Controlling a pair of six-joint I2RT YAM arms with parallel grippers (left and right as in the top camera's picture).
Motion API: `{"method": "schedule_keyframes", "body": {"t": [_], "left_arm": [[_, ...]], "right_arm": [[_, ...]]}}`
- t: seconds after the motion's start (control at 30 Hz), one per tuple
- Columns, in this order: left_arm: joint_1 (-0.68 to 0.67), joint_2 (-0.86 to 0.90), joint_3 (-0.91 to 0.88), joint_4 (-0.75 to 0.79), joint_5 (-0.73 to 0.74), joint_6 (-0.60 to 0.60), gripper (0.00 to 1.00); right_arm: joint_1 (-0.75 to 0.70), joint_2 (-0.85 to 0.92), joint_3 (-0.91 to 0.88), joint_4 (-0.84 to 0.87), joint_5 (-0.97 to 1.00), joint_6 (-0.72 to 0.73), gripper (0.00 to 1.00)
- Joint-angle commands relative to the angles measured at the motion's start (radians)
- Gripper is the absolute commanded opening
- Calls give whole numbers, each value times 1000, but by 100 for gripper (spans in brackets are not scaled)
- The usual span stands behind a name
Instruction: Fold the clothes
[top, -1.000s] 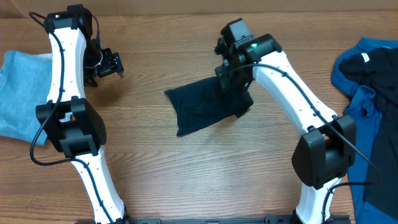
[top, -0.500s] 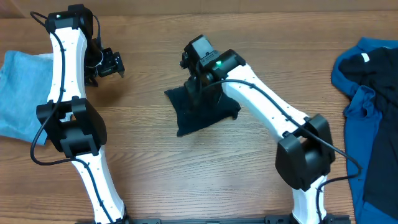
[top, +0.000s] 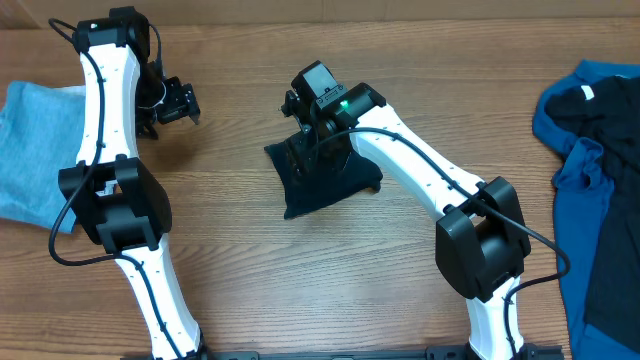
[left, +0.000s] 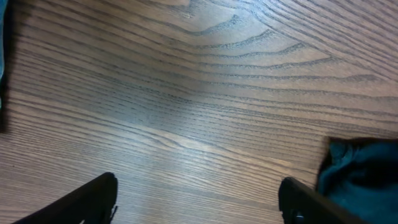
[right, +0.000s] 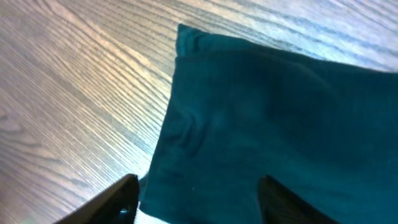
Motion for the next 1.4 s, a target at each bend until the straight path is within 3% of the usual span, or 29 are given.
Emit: {"method": "schedule_keyframes", "body": {"t": [0.0, 0.13, 0.17, 0.2, 0.27, 0.3, 0.37, 0.5, 0.57, 0.67, 0.87, 1.0, 1.07, 1.23, 1.37], "left_arm": [[-16, -6, 19, 2, 9, 12, 74], [-93, -16, 20, 54, 256, 241, 29], [-135, -18, 20, 71, 369, 310, 4], [-156, -17, 20, 73, 404, 336, 4], [-211, -17, 20, 76, 466, 373, 4], [-246, -17, 20, 82, 484, 373, 4], [-332, -16, 19, 100, 457, 349, 4], [-476, -5, 11, 105, 222, 192, 4], [-518, -5, -7, 105, 221, 192, 4], [-535, -5, -101, 127, 87, 95, 4], [-510, -5, -313, 190, 96, 72, 4], [-496, -5, -438, 290, 92, -2, 4], [-483, -5, -495, 335, 90, -60, 4], [-477, -5, -576, 386, 87, -59, 4], [-477, -5, -576, 373, 78, -50, 4]], "right_arm": [[2, -1, 21, -3, -26, 0, 68], [-71, -29, 54, -13, -14, 24, 66], [-126, -52, 82, -36, -15, 35, 60], [-154, -62, 87, -47, -14, 35, 49], [-208, -66, 87, -92, -14, 34, 15], [-232, -62, 78, -117, -14, 34, 5], [-265, -53, 42, -135, -14, 32, 4], [-270, -52, -50, -103, -14, 7, 4], [-270, -52, -77, -94, -14, -4, 4], [-270, -51, -124, -64, -15, -19, 4], [-269, -48, -129, -64, -15, -23, 4], [-269, -41, -165, -43, -19, -113, 4], [-269, -40, -251, 27, -19, -118, 4], [-271, -38, -533, 304, -17, -137, 4], [-271, -41, -436, 227, 143, -136, 4]]}}
